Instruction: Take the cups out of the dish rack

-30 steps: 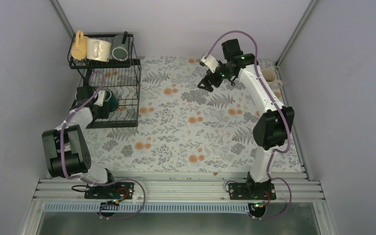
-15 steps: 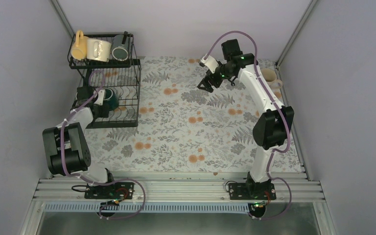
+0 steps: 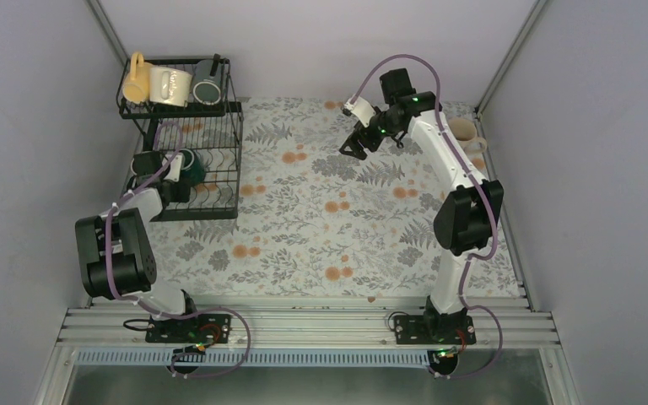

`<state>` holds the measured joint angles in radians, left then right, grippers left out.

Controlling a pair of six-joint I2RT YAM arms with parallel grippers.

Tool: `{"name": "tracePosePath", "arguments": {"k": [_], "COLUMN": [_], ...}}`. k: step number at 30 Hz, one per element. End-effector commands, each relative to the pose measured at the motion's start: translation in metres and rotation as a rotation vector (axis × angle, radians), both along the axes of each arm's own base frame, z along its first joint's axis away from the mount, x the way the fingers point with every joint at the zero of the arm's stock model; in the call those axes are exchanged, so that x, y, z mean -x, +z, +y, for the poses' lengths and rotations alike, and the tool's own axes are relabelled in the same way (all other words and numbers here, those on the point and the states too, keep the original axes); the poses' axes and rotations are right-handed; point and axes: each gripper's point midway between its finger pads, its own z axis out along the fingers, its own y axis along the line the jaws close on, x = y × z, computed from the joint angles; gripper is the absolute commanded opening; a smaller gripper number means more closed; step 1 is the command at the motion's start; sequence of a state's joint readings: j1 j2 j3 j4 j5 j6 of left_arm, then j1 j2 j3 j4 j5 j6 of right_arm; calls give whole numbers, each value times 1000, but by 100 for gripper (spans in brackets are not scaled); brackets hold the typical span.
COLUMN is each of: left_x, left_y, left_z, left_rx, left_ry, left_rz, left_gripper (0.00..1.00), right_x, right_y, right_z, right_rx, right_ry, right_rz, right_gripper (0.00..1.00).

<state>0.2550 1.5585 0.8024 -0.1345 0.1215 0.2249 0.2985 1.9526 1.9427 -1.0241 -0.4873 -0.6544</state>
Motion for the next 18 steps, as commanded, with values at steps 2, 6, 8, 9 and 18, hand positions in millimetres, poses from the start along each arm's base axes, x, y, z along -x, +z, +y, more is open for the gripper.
{"name": "tracePosePath", "arguments": {"k": [2, 6, 8, 9, 18], "left_x": [4, 4, 3, 3, 3], "left_y": [14, 40, 51, 57, 79], "left_z": [-12, -12, -13, -14, -18], "left_rx": [13, -22, -44, -55, -47], "left_ry": [-66, -98, -122, -133, -152], "left_rz": [-28, -72, -100, -114, -145], "left_gripper": [3, 2, 2, 2, 2], "right_x": [-3, -1, 1, 3, 15], "right_y": [6, 9, 13, 14, 26], "right_z": [4, 6, 6, 6, 12], "right_rx": [-36, -50, -60, -66, -121], "right_ry": [19, 23, 27, 28, 51], "right_rz": [-10, -9, -14, -15, -17], "right_gripper": [99, 98, 98, 98, 99]}}
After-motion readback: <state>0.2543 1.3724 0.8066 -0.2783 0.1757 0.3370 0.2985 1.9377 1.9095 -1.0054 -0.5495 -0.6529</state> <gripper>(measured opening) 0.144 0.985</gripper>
